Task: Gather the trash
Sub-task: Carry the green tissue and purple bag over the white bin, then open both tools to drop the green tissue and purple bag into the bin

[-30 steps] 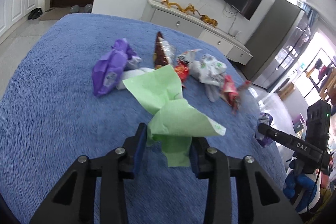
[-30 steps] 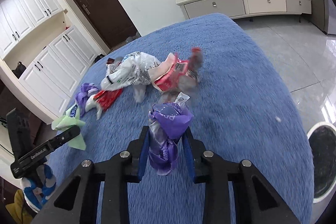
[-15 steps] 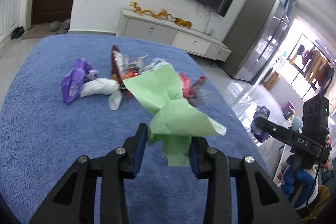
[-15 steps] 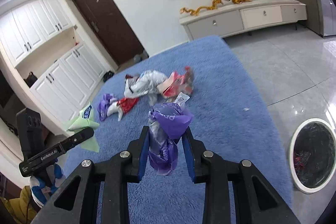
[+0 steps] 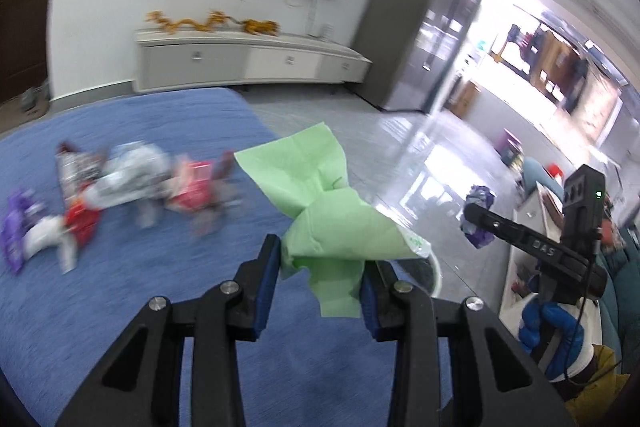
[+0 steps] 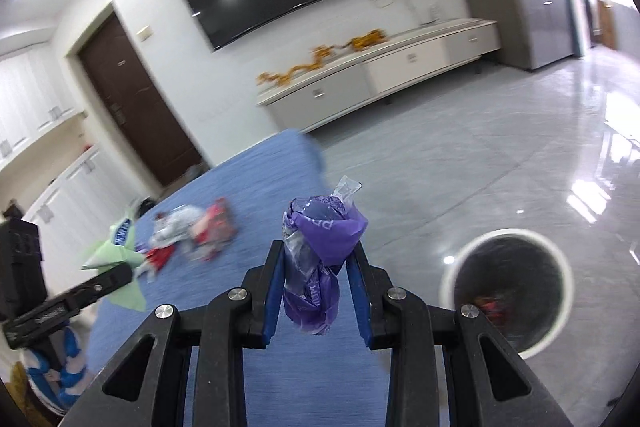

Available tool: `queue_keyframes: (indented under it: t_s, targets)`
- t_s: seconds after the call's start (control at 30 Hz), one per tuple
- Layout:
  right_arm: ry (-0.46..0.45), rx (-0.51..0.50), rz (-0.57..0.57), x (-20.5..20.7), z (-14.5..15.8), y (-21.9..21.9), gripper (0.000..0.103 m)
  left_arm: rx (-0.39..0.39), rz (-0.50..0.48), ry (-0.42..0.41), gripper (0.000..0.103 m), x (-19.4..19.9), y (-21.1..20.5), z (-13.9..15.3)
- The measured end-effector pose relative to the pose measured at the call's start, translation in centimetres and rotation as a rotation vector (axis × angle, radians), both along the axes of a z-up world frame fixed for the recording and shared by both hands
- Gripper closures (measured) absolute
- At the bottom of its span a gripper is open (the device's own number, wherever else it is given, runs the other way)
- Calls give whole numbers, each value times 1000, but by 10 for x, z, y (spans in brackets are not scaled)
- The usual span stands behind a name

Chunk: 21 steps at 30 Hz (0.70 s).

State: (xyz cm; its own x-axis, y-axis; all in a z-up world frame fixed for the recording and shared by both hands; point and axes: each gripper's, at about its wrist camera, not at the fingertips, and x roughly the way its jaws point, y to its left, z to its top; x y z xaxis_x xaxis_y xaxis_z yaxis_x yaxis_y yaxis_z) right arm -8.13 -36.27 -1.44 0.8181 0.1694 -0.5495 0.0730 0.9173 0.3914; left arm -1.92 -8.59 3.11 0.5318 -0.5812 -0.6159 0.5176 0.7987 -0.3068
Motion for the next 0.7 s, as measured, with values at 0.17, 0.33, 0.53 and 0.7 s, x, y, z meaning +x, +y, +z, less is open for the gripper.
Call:
queue_keyframes:
  t_s: [0.17, 0.33, 0.53, 0.7]
  targets:
    - [29, 21, -125, -6, -17, -51, 74, 31, -140, -7, 69, 13, -82, 1]
    - [87, 66, -204, -2, -47, -95, 74, 81, -257, 2, 68, 24, -166, -10]
    - [166, 101, -252, 14, -82, -129, 74, 119, -349, 49, 66, 38, -249, -36]
    - [222, 120, -280, 24, -110, -152, 72, 130, -375, 80, 60, 56, -298, -55]
